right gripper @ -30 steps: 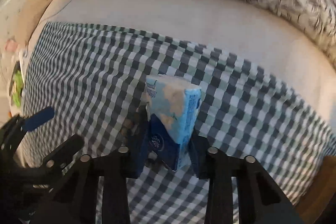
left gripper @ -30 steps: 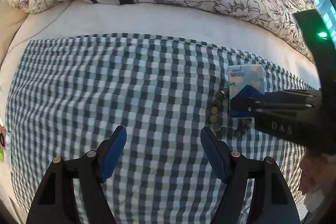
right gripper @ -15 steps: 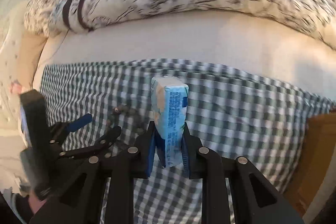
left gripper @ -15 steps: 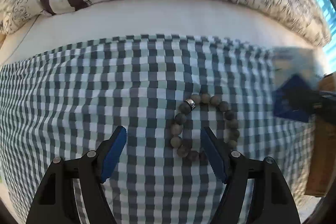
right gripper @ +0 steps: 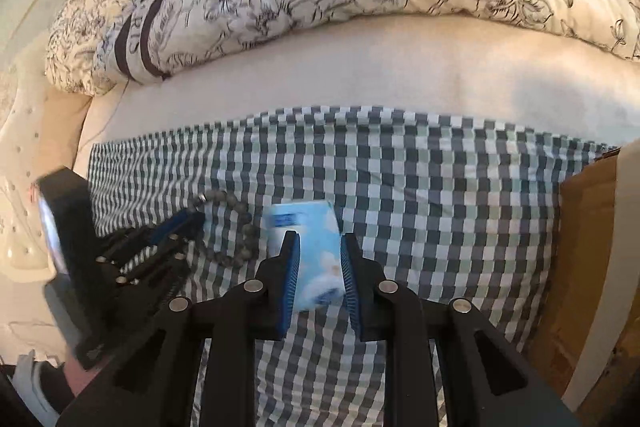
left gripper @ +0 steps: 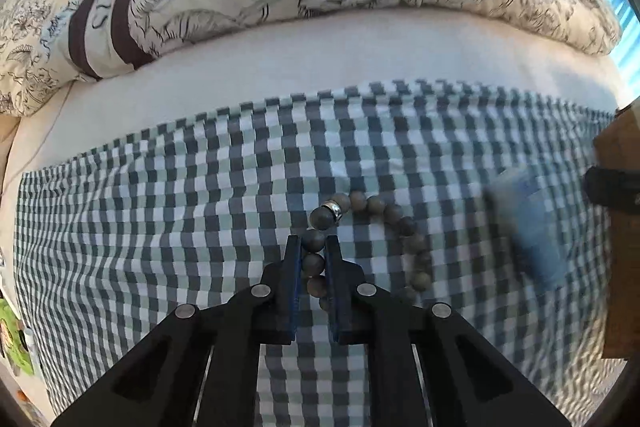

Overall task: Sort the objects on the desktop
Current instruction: 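Carry the tissue pack and bracelet with both tools over the cardboard box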

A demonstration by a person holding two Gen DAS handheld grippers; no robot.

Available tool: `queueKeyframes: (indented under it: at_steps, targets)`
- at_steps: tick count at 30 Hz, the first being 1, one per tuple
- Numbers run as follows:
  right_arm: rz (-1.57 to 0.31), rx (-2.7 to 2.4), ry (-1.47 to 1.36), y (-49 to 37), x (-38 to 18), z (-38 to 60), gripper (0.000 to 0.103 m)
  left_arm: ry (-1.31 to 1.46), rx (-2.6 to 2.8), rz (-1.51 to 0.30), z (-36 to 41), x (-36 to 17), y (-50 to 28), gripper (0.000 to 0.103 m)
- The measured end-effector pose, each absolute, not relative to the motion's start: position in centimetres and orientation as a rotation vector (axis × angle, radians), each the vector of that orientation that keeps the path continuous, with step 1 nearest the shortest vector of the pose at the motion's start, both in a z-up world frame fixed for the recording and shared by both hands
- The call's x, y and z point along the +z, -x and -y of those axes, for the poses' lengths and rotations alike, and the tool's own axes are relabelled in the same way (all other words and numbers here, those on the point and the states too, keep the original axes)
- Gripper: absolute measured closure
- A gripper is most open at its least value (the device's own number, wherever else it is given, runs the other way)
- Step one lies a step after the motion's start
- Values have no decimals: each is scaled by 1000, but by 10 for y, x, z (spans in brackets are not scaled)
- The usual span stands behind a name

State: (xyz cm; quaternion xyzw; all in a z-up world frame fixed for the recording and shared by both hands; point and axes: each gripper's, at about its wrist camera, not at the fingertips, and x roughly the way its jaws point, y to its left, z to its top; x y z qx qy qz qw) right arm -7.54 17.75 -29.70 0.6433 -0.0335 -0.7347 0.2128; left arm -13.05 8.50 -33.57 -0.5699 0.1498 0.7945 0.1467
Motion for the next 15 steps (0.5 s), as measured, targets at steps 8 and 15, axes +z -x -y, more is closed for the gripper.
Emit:
queueKeyframes:
  at_steps: [8, 15]
  targets:
    - [15, -2029, -1811, 74, -321, -156, 27, 1587, 2359, -305, -70, -292, 112, 93]
    - [-385, -1872, -1884, 57, -365, -102, 27, 1577, 2438, -247, -25, -257, 105, 93]
